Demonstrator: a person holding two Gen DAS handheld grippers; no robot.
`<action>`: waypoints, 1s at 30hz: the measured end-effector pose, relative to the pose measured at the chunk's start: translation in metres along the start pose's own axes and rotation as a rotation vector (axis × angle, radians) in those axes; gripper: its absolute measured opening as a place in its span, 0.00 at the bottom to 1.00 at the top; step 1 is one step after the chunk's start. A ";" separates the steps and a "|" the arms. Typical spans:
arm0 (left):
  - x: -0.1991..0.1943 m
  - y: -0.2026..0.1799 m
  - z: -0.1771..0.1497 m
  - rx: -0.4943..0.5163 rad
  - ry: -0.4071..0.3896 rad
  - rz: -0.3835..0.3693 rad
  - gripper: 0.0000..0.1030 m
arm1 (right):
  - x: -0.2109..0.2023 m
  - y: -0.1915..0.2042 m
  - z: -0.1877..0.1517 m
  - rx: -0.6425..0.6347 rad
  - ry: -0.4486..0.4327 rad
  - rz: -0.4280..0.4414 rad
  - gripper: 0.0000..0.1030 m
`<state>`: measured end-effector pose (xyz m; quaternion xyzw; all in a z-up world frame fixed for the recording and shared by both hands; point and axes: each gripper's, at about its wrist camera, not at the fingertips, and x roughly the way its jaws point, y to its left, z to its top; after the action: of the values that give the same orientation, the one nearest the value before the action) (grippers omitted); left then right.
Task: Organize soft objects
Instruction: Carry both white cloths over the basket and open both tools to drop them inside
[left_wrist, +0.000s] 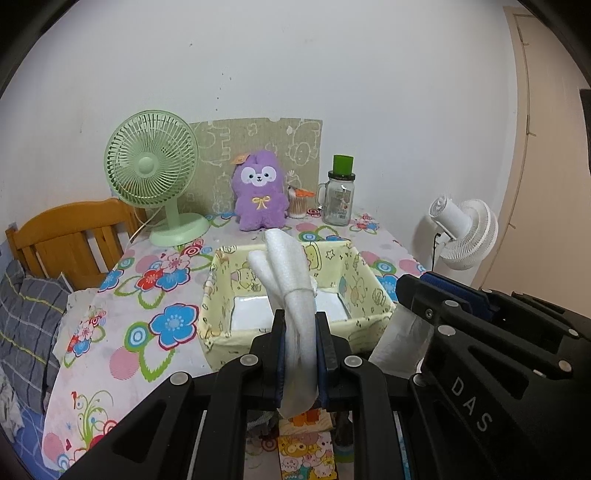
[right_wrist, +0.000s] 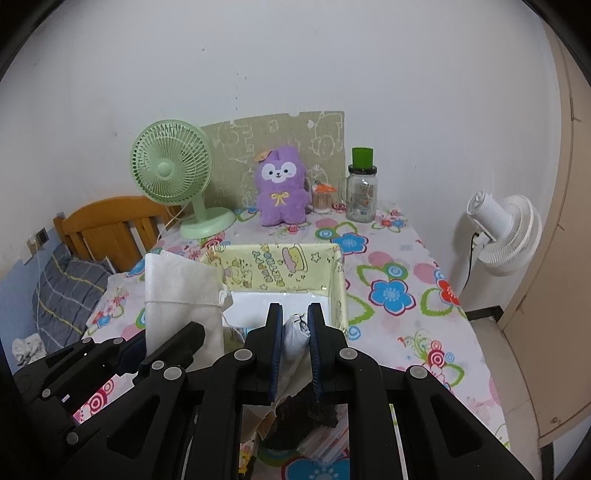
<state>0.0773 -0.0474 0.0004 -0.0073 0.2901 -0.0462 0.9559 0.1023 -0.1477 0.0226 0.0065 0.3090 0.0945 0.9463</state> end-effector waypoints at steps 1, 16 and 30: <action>0.000 0.000 0.002 0.002 -0.003 0.001 0.11 | 0.000 0.000 0.002 -0.003 -0.004 -0.002 0.16; 0.010 0.003 0.032 0.011 -0.039 0.015 0.11 | 0.008 0.000 0.032 -0.012 -0.047 -0.012 0.16; 0.030 0.012 0.054 0.007 -0.051 0.031 0.11 | 0.031 0.002 0.057 -0.016 -0.064 -0.002 0.16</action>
<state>0.1331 -0.0392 0.0283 -0.0005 0.2657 -0.0325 0.9635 0.1594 -0.1373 0.0506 0.0016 0.2779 0.0958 0.9558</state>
